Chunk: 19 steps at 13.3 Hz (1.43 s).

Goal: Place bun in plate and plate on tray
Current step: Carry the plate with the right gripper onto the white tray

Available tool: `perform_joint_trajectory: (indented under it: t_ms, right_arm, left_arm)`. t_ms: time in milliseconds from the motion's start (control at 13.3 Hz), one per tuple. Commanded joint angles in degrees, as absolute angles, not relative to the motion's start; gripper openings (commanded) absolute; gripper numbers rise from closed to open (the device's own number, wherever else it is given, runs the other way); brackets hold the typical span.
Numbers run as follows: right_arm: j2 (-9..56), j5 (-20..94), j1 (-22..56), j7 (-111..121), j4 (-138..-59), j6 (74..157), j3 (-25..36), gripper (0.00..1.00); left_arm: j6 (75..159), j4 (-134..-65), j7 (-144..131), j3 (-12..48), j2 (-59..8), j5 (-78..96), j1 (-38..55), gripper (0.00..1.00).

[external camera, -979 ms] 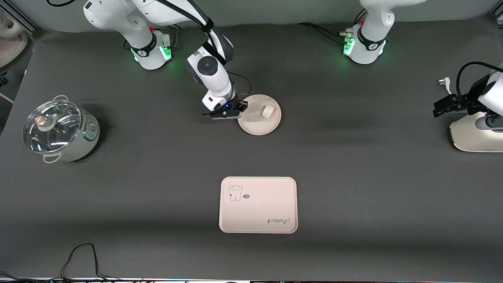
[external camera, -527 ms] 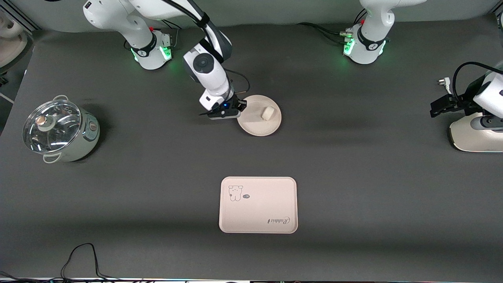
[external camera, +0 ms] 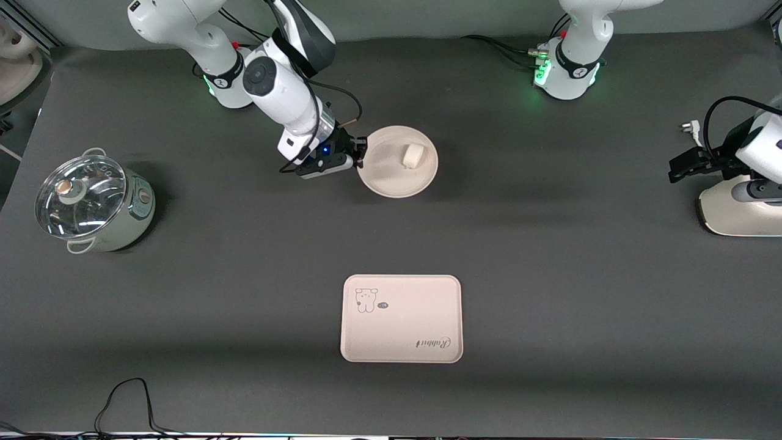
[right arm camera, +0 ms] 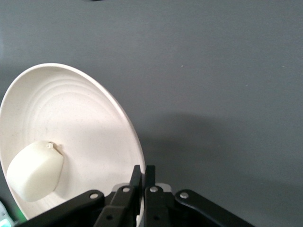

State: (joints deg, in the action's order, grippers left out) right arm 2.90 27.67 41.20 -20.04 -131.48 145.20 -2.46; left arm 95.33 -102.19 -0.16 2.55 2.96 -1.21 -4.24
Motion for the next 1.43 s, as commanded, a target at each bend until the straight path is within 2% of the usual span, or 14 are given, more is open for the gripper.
perform_joint_trajectory:
  t_ms: [0,226,527,904,1130,1356]
  right_arm:
    - [4.0,29.9,40.5,-17.5,-130.1,145.4,-2.4,0.0]
    - [11.1,29.9,38.1,-17.8,-121.5,143.2,-2.4,0.0]
    - [23.5,29.2,33.1,-17.4,-102.9,135.2,-1.8,0.0]
    - [41.6,24.4,27.4,-17.8,-73.1,123.6,-1.1,0.0]
    - [51.1,24.5,26.2,-18.3,-59.2,122.9,-0.8,0.0]
    - [58.1,24.4,26.1,-19.9,-50.7,124.2,0.2,0.0]
  left_arm:
    - [96.2,-103.1,-1.1,2.4,4.3,-1.5,-3.7,1.0]
    - [95.9,-103.1,-1.1,2.4,4.4,-1.5,-3.7,1.0]
    - [95.5,-103.0,-1.5,2.4,4.6,-1.5,-3.8,1.0]
    - [95.1,-103.0,-1.5,2.4,4.7,-1.5,-3.8,1.0]
    - [95.0,-102.9,-1.5,2.4,5.0,-1.5,-3.8,1.0]
    - [95.2,-102.9,-1.5,2.4,4.9,-1.5,-3.8,1.0]
